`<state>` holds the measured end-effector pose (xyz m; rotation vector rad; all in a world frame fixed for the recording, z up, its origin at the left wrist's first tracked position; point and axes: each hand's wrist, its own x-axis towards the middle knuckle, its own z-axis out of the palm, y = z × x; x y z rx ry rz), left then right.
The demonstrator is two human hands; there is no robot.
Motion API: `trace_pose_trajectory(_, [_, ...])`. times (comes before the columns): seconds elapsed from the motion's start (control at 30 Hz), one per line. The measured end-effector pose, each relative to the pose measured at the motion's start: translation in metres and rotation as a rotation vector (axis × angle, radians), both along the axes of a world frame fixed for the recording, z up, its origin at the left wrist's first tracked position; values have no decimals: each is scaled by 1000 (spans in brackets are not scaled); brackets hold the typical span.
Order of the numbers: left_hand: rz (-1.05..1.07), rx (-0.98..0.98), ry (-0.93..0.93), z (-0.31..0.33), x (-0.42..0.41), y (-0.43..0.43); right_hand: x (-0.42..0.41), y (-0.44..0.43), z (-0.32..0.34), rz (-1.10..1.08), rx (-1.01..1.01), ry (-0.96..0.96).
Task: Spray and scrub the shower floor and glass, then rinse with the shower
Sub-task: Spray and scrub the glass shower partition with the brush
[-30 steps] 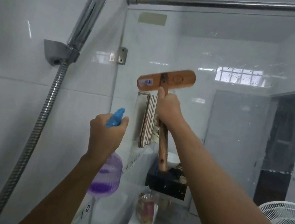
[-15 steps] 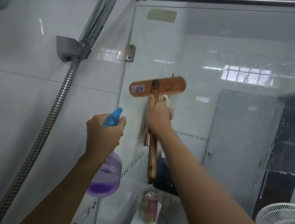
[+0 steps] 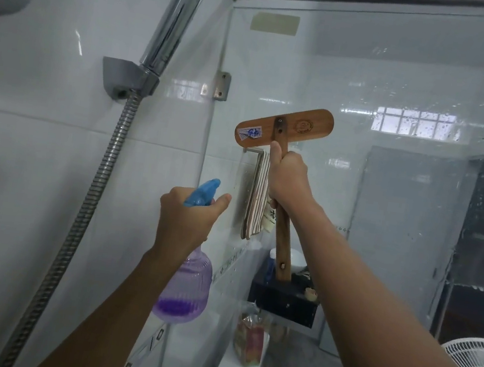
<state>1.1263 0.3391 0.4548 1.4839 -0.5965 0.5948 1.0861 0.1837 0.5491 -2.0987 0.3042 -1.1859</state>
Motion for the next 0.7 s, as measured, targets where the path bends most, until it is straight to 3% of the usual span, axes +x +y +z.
trace_pose_trajectory(0.2, [-62,-5,55,3,3,1,1,7,-2,29,-17,-21])
trace_pose_trajectory(0.37, [34,1,3,-4,0,1,-4,21,-15,48,28,-7])
trace_pose_trajectory(0.5, [90,-8,-82,-14,1,5,-10,30,-89,49,69,72])
trace_pose_trajectory(0.63, [109,11,-118,-26,-3,9,-15,40,-197,74,254,203])
trace_pose_trajectory(0.7, [110,20,-101,-30,-3,11,-15,43,-204,75,268,201])
